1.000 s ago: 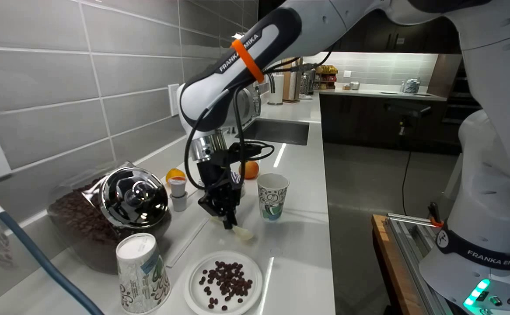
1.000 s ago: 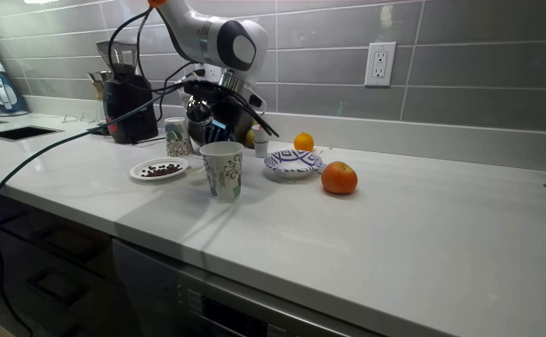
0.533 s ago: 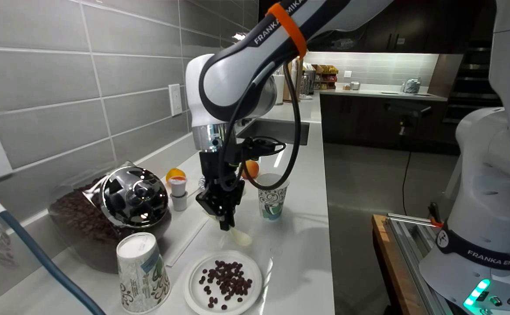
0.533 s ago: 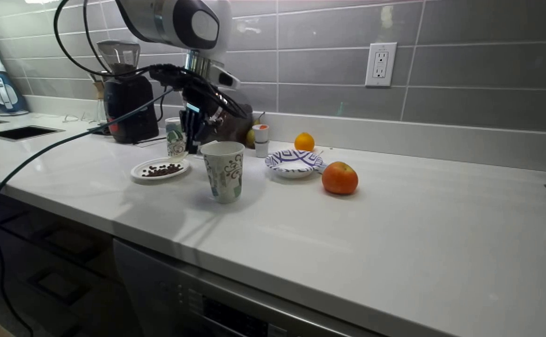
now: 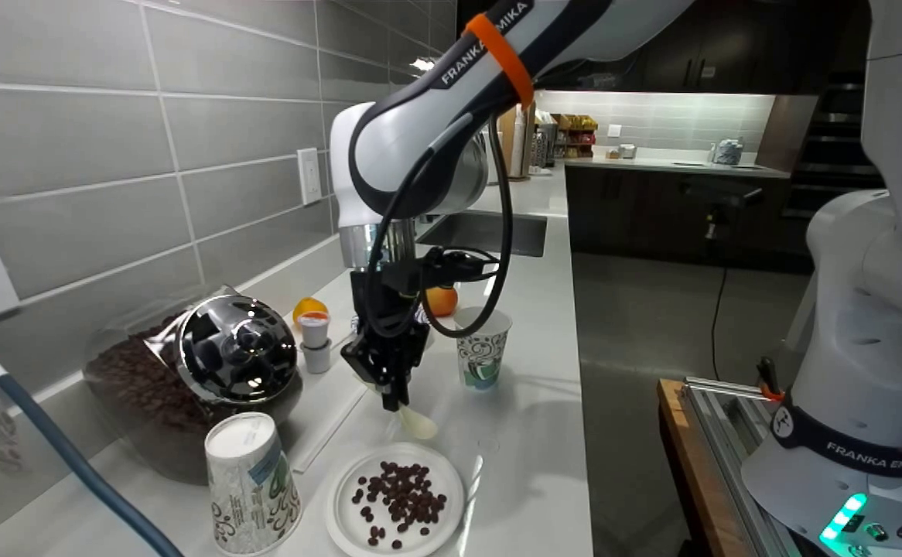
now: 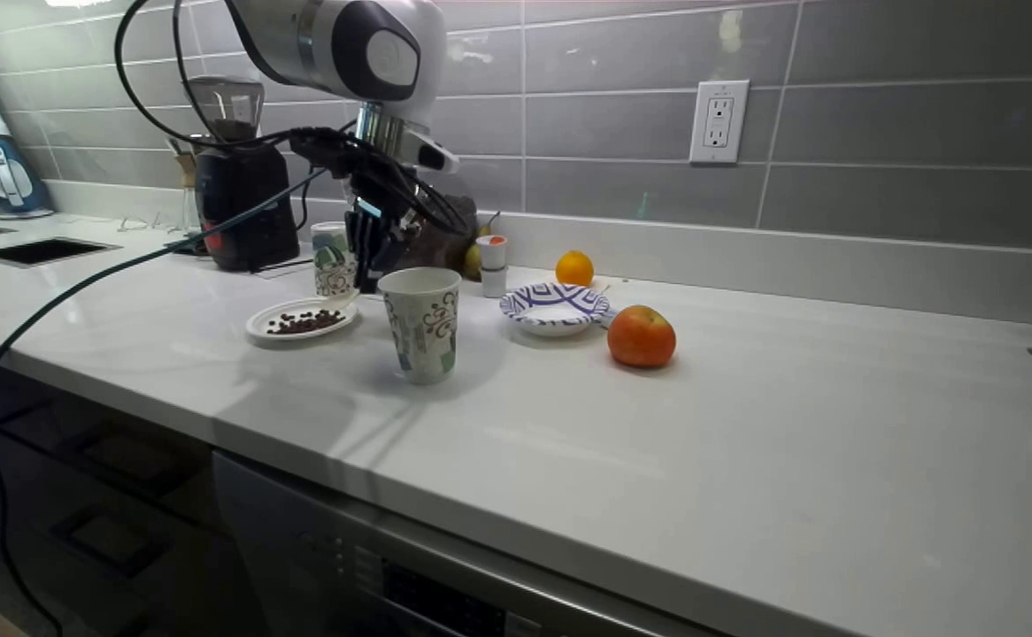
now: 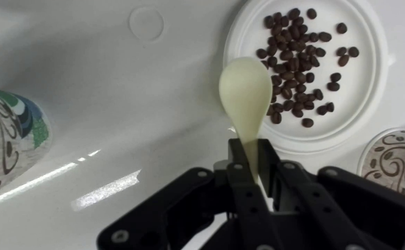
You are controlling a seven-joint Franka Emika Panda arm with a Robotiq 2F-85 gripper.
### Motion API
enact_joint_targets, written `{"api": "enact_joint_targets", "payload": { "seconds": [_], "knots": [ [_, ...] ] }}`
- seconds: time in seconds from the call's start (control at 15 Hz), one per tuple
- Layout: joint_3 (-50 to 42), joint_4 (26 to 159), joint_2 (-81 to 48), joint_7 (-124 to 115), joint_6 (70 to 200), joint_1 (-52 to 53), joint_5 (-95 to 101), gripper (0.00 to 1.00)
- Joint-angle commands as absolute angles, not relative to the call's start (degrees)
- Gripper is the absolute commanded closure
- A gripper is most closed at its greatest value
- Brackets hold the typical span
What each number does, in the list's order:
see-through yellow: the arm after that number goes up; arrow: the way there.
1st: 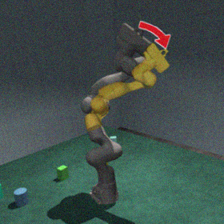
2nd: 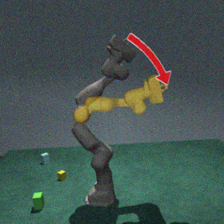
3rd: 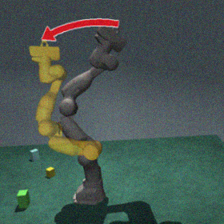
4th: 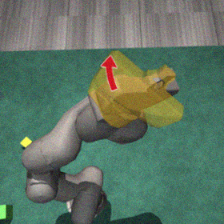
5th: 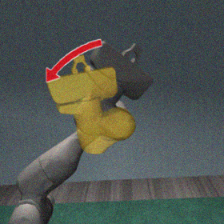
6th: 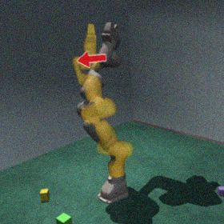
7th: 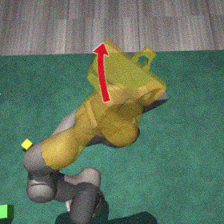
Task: Use the white spoon to take some of the contents on the white plate and place them in the white cup.
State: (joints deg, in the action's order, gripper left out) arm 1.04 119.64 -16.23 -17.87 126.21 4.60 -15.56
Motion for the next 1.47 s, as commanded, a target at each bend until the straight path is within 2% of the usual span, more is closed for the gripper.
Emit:
{"api": "enact_joint_targets", "payload": {
  "seconds": [0.0, 0.27, 0.93, 1.4],
  "knots": [
    [3.4, 120.2, -16.3, -15.5, 129.2, 4.2, -20.6, 0.95],
    [5.2, 121.3, -16.5, -15.1, 133.2, 4.8, -23.7, 0.95],
    [10.0, 128.2, -16.3, -13.3, 154.4, 5.4, -28.6, 0.95],
    [12.5, 129.7, -16.7, -10.2, 160.1, 4.4, -32.5, 0.95]
  ]
}}
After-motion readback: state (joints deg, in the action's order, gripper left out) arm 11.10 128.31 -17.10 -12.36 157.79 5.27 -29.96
